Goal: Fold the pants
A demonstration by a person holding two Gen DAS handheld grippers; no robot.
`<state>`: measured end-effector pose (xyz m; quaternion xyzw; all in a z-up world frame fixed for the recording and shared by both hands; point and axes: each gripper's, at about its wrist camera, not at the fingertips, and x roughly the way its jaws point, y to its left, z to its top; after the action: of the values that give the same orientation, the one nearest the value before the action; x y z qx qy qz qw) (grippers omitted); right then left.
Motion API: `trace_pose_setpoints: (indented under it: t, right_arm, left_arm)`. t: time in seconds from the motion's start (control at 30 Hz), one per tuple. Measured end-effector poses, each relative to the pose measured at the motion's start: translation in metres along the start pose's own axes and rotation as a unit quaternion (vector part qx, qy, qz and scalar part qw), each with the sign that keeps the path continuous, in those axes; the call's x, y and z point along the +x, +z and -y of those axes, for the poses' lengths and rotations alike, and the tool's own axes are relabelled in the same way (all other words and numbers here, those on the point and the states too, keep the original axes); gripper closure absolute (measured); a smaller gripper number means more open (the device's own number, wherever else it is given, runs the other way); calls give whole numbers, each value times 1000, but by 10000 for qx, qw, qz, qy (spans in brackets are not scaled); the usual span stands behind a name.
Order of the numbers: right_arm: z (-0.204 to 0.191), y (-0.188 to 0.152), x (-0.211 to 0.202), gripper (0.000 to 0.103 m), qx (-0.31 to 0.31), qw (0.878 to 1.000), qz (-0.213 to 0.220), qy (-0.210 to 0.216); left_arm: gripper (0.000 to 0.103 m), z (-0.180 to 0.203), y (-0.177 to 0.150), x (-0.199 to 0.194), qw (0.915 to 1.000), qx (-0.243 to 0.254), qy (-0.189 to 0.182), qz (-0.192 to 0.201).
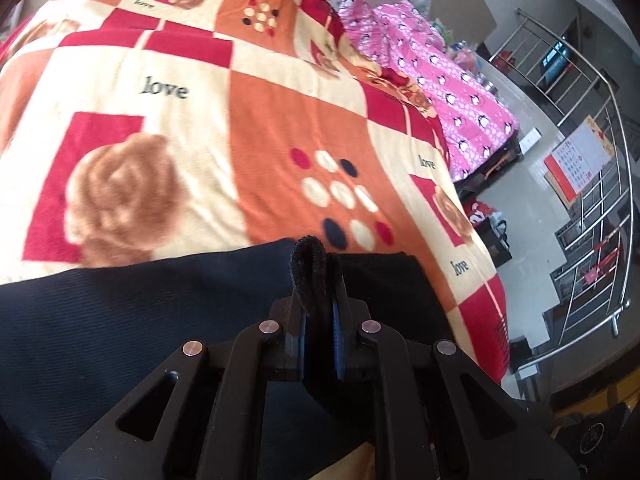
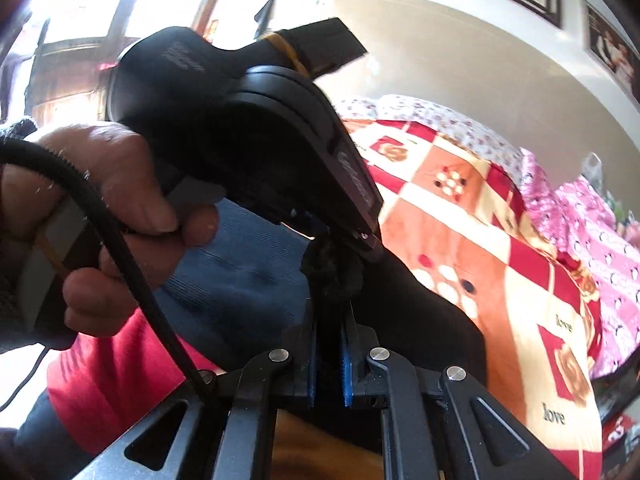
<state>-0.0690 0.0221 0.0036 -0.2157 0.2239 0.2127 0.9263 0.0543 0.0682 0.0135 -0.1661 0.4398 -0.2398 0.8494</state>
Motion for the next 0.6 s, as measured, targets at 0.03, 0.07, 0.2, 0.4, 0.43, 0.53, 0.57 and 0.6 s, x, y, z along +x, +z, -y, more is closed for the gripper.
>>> trace_pose_setpoints:
  t: [0.03,0.07,0.2,0.4,0.43,0.53,0.57,0.6]
  right_arm:
    - [-5,3,2,94,-12,10000,-22,33]
    - [-9,6,5,94,-30,10000,-37,55]
    - [-19,8,16,94,-88,9996,-241,120]
    - [-29,-4,26,79,-327,9982,-500,41]
    - [-31,-4,22,76,-357,9983,-453,112]
    - [-29,-6,3,68,-248,9981,-196,523]
    - [-28,-8,-9,66,-225,9969,-37,757]
    - [-27,-10,-20,66,-227,9957,116,889]
  left_arm:
    - [95,-4,0,-1,10000,-22,34,-13]
    - [95,-9,-1,-2,10000,-66,41,-30]
    - [92,-23,-5,5,9997,-159,19,-176]
    - [81,-34,-7,-6,9991,-379,176,-8]
    - [81,-35,-6,-13,9986,-406,326,112]
    - [81,-35,-3,-40,9946,-579,657,552]
    - [81,-33,-4,-47,9934,-627,686,670]
    - [81,-29,-5,-53,9926,-622,689,784]
